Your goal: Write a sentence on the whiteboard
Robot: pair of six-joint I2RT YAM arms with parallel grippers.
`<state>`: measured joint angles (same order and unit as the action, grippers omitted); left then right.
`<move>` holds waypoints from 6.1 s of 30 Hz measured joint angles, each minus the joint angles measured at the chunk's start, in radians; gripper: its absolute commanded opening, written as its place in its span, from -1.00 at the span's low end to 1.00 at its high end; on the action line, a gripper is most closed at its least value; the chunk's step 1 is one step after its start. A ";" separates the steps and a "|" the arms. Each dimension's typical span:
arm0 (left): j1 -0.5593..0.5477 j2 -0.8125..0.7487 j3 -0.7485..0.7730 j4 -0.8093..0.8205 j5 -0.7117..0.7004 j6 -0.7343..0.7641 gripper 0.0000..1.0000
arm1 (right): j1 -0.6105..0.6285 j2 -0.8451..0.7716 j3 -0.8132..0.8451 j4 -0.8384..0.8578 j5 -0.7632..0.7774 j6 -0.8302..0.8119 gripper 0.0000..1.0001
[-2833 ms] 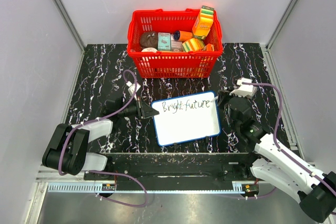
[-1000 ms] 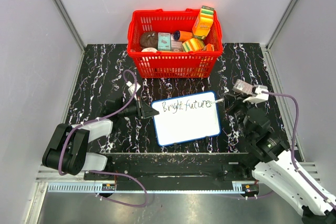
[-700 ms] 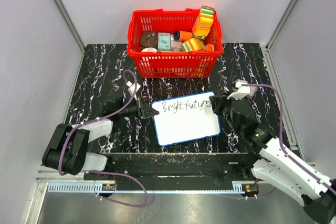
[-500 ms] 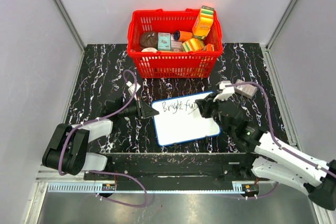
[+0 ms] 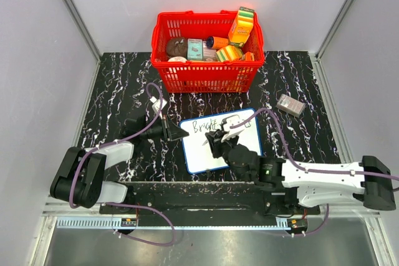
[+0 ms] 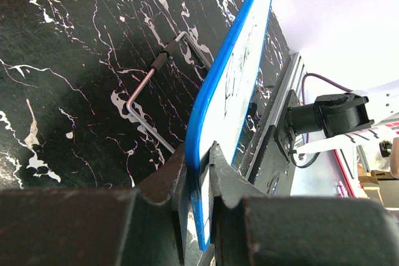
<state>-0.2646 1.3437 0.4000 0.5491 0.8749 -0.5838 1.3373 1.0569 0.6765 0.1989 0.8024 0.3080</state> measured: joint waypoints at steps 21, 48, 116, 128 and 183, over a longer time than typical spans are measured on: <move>0.000 0.000 0.000 0.001 0.001 0.000 -1.00 | 0.044 0.192 0.003 0.298 0.165 -0.160 -1.00; 0.000 0.000 0.000 0.001 0.002 0.000 -1.00 | 0.044 0.287 -0.034 0.362 0.185 -0.165 -1.00; 0.002 0.013 0.004 0.002 0.011 0.000 -1.00 | 0.057 0.084 -0.105 0.243 0.047 -0.002 -1.00; 0.002 0.013 0.005 0.003 0.011 0.000 -1.00 | 0.054 0.243 -0.007 0.257 0.052 -0.066 -1.00; 0.002 0.013 0.005 0.002 0.011 0.000 -1.00 | -0.039 0.176 -0.050 0.134 0.041 0.062 -1.00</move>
<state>-0.2626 1.3571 0.4049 0.5514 0.8860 -0.5838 1.2987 1.2331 0.6266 0.3328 0.8433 0.3702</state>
